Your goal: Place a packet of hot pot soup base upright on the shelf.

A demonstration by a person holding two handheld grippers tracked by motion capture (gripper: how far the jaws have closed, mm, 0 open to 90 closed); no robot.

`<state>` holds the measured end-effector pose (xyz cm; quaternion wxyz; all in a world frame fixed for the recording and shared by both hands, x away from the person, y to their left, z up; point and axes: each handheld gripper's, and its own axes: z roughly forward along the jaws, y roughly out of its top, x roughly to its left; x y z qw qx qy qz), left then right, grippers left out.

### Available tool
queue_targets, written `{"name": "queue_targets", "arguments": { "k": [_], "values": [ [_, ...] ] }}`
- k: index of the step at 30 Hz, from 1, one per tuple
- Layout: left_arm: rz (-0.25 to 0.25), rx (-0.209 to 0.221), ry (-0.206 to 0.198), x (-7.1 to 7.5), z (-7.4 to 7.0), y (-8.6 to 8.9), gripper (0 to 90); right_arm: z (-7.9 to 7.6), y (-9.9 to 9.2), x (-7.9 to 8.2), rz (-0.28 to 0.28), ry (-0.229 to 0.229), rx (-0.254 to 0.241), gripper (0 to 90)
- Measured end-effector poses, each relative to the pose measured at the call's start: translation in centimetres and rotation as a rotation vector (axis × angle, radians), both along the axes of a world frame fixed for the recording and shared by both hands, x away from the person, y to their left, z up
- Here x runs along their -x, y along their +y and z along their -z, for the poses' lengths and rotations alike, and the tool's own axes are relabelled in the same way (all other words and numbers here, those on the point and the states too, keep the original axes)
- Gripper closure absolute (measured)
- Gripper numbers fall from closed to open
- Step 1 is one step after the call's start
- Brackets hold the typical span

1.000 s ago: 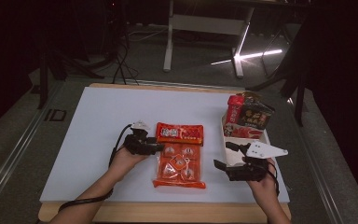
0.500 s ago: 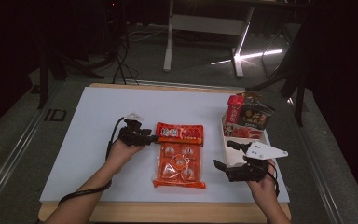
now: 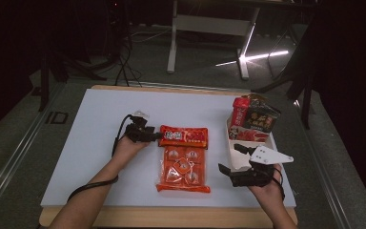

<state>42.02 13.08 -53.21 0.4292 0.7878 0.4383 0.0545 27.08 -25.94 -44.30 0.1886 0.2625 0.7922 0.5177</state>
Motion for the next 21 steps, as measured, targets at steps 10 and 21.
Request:
{"name": "queue_targets", "arguments": {
  "k": [10,21],
  "values": [
    [-0.010,-0.022,0.028,-1.3,1.1,-0.8,44.6,0.3,0.3,-0.1,0.009,0.020,0.013,10.4],
    [0.078,-0.009,0.069,-1.7,1.7,-2.2,55.7,0.5,0.5,-0.1,-0.010,0.039,0.014,12.8]
  ]
}}
